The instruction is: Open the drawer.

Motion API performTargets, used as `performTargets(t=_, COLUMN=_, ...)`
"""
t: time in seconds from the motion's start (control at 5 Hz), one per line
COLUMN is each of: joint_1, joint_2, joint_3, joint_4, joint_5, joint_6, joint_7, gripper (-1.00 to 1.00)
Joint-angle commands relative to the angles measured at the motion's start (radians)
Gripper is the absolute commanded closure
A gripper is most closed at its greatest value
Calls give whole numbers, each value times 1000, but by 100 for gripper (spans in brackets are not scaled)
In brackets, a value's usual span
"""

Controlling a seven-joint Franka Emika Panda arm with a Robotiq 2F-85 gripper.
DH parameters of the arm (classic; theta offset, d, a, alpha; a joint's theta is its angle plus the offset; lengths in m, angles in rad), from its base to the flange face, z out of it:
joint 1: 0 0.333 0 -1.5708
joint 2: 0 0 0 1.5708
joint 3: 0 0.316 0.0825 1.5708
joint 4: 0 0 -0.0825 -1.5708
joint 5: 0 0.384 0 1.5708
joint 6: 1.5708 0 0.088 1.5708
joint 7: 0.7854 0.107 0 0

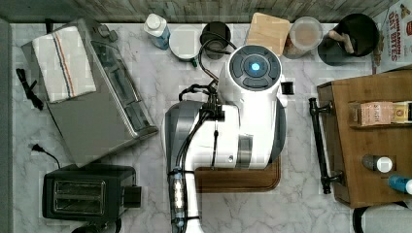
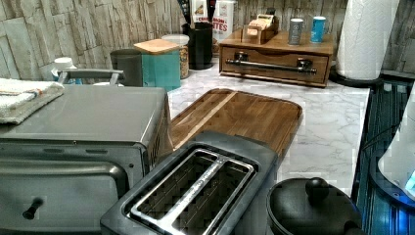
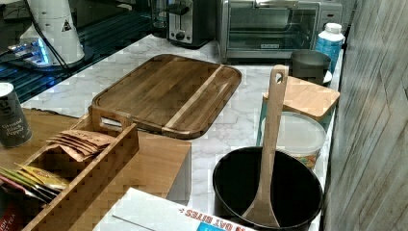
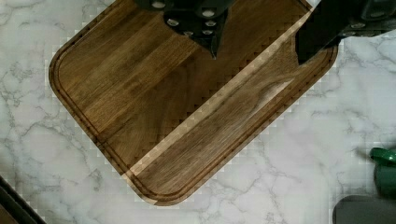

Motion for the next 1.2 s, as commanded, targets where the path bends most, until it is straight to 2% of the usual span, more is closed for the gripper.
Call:
performTargets(t=0.2, joint_1=0, joint_2=0, joint_3=0, joint_4=-1, joint_5=3, joint_6=0, joint_7=0, gripper=-100)
performTargets(t=0.4, joint_1=-17, joint_2=-26, joint_3=-11, joint_4=-34, joint_5=29, joint_6=-22, joint_7=-161, gripper=-100)
performTargets(t=0.6, joint_1=-10, joint_2=-88, joint_3=-58, joint_4=-136, joint_5=3, joint_6=47, joint_7=-409, gripper=-100)
performTargets(t=0.8, joint_1=20, joint_2=-105, joint_3=-154, joint_4=-174, joint_5=-20, joint_6=70, joint_7=-628, gripper=-100)
performTargets(t=1.0, joint_1=-48, joint_2=-88, joint_3=-165, joint_4=-196, joint_5=-11, joint_6=104, joint_7=-833, gripper=-100)
performTargets(t=1.2, joint_1=-63, joint_2=-96, joint_3=-214, joint_4=-272, joint_5=-20, joint_6=242, joint_7=-1006, gripper=-100)
